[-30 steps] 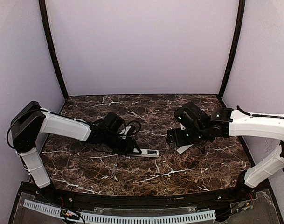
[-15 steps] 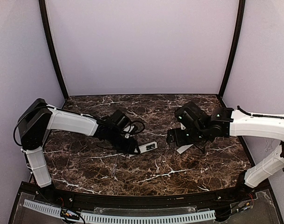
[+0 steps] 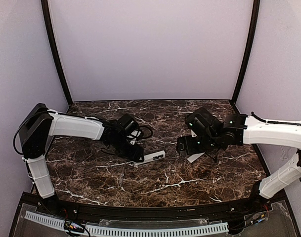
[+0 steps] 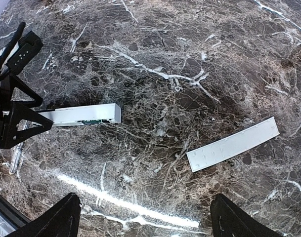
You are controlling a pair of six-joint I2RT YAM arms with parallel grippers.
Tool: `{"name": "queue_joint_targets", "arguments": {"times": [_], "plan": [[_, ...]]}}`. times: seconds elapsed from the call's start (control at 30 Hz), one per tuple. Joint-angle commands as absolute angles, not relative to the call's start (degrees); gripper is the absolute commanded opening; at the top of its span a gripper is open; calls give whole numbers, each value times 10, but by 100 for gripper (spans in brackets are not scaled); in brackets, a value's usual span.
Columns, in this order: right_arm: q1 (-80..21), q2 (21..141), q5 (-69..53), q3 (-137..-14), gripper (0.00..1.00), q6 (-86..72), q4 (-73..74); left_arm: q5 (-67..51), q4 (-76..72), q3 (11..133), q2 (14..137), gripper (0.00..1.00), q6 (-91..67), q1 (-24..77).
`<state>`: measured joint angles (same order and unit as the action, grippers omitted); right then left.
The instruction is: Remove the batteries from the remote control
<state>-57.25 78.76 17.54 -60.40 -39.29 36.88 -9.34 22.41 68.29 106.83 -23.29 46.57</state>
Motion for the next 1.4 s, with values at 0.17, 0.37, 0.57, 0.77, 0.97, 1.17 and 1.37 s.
{"name": "queue_joint_targets", "arguments": {"times": [0.17,0.37,0.57,0.77,0.97,1.17,1.37], "plan": [[-567,786,177,-612,91,-381,357,-51,286,649,958,66,-152,468],[-568,788,180,-617,91,-375,357,-42,329,592,901,63,-185,470],[-568,796,176,-623,90,-371,357,-68,330,534,854,59,-224,489],[-568,794,174,-624,91,-372,355,-68,323,500,838,55,-251,510],[-568,793,165,-622,90,-376,353,-51,296,488,861,50,-274,518],[-567,788,162,-620,90,-378,352,-25,292,505,900,42,-296,524],[-568,786,163,-616,90,-379,351,-21,287,519,926,40,-302,530]]}}
